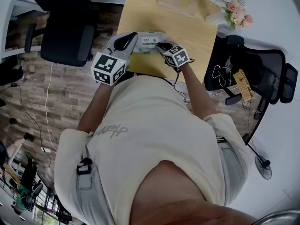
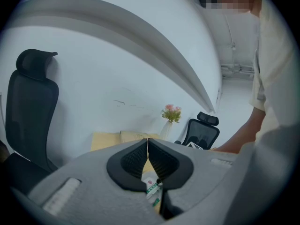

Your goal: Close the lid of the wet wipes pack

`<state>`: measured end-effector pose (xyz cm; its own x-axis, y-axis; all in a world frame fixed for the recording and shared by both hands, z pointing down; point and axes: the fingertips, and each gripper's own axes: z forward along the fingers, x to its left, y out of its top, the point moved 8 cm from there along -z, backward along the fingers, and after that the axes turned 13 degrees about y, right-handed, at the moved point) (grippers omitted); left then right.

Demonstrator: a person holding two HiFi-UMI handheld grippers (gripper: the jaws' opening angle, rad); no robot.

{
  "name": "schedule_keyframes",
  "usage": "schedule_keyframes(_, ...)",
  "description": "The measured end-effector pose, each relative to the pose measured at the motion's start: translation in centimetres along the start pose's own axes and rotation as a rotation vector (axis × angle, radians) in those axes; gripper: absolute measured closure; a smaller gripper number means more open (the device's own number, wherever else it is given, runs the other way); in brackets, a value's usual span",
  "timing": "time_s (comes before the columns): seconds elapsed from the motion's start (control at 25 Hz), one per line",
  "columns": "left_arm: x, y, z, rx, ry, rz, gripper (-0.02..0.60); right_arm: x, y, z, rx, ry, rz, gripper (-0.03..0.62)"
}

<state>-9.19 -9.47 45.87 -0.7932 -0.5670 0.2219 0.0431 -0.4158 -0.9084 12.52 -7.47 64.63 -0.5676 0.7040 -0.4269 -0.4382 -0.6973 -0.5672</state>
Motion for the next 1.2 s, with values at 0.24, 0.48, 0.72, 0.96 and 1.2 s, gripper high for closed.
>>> schedule_keyframes(0.24,0.6,-0.6,-0.7,0.009,0.004,-0.008,0.565,0.1,-0.2,0.3,0.013,-0.02,0.016,0.548)
schedule_keyframes(0.48,0.9,-0.8,-0.9,0.01,-0.002,-0.015,0.565,0.1,-0.5,1.2,0.069,-0.071,0.024,0.548)
schedule_keyframes(0.72,1.5,-1.3,-1.0,0.009,0.008,-0.024,0.565,-0.1,-0.3,1.4,0.077,-0.101,0.054,0.548)
schedule_keyframes(0.96,1.1,-1.8,-1.6,0.014,0.008,-0.03,0.565,-0.1,-0.3,1.5,0.09,-0.101,0.066,0.549)
schedule_keyframes(1.2,0.5,-1.3,-1.7,0.001,-0.006,-0.016,0.565,0.4,0.8,0.7,0.063,-0.105,0.102,0.591)
